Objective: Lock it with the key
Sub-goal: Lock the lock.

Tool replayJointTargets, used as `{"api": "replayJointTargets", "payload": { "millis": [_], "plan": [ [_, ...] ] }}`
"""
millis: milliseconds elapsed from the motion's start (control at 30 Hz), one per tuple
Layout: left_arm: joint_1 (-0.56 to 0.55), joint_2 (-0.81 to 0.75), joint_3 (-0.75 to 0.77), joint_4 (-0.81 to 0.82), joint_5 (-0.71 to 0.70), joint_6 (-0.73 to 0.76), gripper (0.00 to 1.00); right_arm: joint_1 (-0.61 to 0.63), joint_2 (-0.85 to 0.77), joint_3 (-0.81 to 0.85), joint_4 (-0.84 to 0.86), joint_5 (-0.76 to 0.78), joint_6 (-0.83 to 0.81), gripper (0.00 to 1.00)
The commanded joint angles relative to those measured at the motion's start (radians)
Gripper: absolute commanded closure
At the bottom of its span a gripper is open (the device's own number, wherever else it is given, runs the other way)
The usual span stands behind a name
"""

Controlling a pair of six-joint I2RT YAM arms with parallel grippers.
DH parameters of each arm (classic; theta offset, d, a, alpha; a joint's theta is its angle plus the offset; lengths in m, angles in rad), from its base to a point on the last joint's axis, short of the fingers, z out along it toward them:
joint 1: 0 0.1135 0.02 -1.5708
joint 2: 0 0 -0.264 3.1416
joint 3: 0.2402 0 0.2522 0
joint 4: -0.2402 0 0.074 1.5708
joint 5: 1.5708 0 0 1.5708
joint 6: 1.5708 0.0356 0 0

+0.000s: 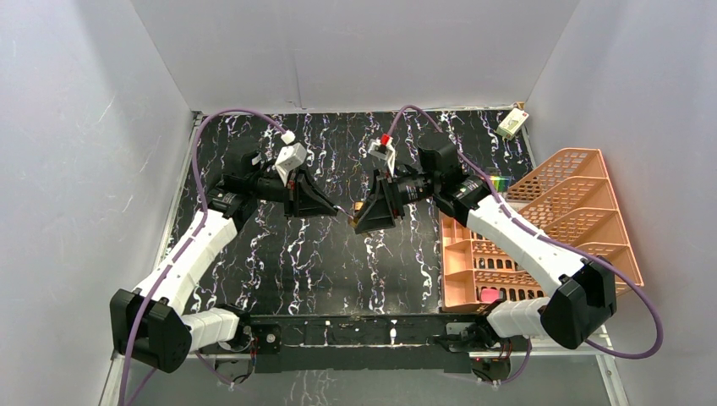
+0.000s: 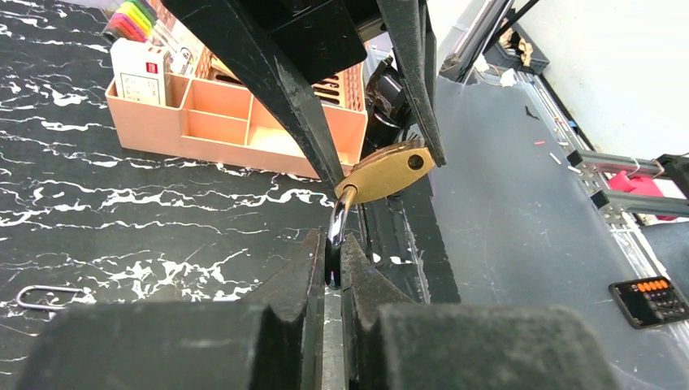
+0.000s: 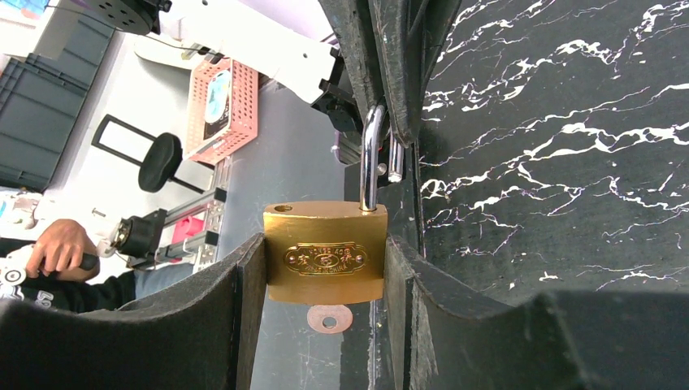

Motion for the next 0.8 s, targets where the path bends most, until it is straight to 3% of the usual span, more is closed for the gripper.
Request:
{"api": "replayJointTargets", "payload": {
  "millis": [0, 133, 200, 300, 333, 367, 467, 567, 667, 767],
  "plan": [
    [-0.004, -0.024, 0.021, 0.013, 0.016, 0.028, 1.0, 0.007, -0.006, 0.062, 0.079, -0.037, 0.017, 0.66],
    [-0.004, -0.032, 0.02, 0.016, 0.026, 0.024, 1.0, 0.006, -0.002, 0.059, 0.075, -0.02, 0.016, 0.66],
    [-0.004, -0.031, 0.021, 0.019, 0.023, 0.012, 1.0, 0.007, 0.001, 0.068, 0.057, 0.001, 0.003, 0.59],
    [-0.004, -0.033, 0.025, 0.043, -0.016, -0.021, 1.0, 0.006, 0.007, 0.112, -0.037, 0.077, -0.064, 0.28],
    [-0.005, -0.037, 0.02, 0.07, -0.049, -0.06, 1.0, 0.007, 0.008, 0.132, -0.088, 0.111, -0.095, 0.07],
    [-0.004, -0.045, 0.0, 0.123, -0.089, -0.104, 1.0, 0.006, 0.006, 0.149, -0.118, 0.153, -0.117, 0.02],
    [-0.004, -0.08, -0.087, 0.388, -0.189, -0.278, 1.0, 0.003, -0.017, 0.186, -0.155, 0.285, -0.155, 0.02],
    [-0.004, -0.102, -0.187, 0.753, -0.314, -0.479, 1.0, 0.002, -0.092, 0.161, -0.107, 0.552, -0.125, 0.02],
    [-0.006, -0.127, -0.245, 0.894, -0.444, -0.54, 1.0, -0.001, -0.241, 0.03, 0.075, 0.687, -0.11, 0.02],
    [-0.006, -0.127, -0.293, 1.087, -0.515, -0.64, 1.0, -0.001, -0.376, -0.156, 0.328, 0.69, -0.109, 0.01]
  ]
}}
